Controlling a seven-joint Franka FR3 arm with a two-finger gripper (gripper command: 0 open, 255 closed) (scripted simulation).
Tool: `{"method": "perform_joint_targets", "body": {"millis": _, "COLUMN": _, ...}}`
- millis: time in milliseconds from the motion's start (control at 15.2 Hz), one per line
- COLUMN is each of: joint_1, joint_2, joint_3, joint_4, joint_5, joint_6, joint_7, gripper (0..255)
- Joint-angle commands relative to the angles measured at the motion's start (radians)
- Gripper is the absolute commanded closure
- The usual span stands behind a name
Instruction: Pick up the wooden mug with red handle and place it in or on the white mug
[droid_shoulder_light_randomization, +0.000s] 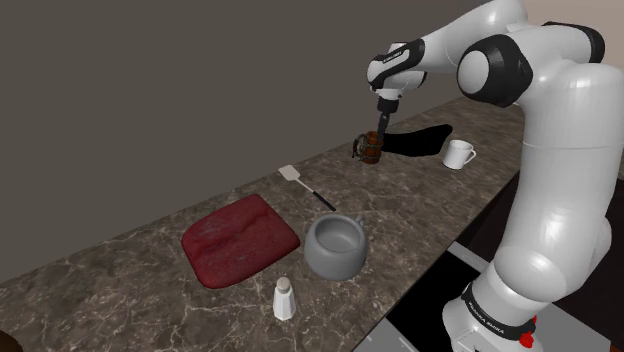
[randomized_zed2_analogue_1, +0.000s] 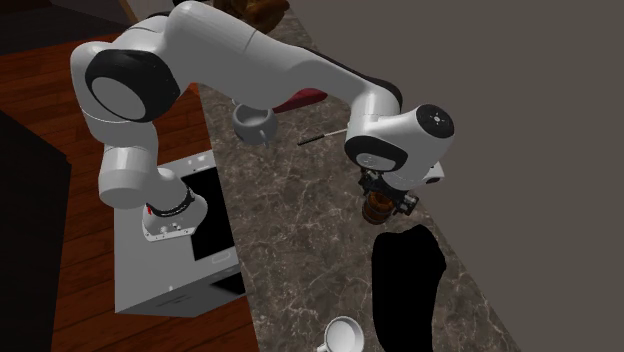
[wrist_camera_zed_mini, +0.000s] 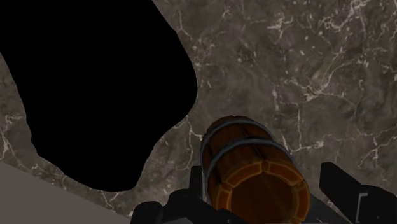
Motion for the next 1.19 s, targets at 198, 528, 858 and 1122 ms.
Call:
{"method": "perform_joint_targets", "body": {"millis": 198, "joint_1": 0.0, "joint_2": 0.001, "joint_3": 0.0, "joint_4": 0.0, "joint_5": 0.0, "joint_6": 0.001, "joint_7": 0.0, "gripper": 0}}
{"method": "perform_joint_targets", "body": {"millis": 528, "joint_1": 0.0, "joint_2": 0.001, "joint_3": 0.0, "joint_4": 0.0, "joint_5": 0.0, "joint_6": 0.001, "joint_7": 0.0, "gripper": 255}}
{"method": "perform_joint_targets", "body": {"millis": 858, "joint_1": 0.0, "joint_2": 0.001, "joint_3": 0.0, "joint_4": 0.0, "joint_5": 0.0, "joint_6": 0.001, "joint_7": 0.0, "gripper": 255}}
{"method": "perform_joint_targets", "body": {"millis": 1122, "joint_1": 0.002, "joint_2": -0.019, "joint_3": -0.004, "joint_4": 0.027, "joint_5": -0.01, "joint_6": -0.044, "joint_7": 0.007, "gripper": 255}}
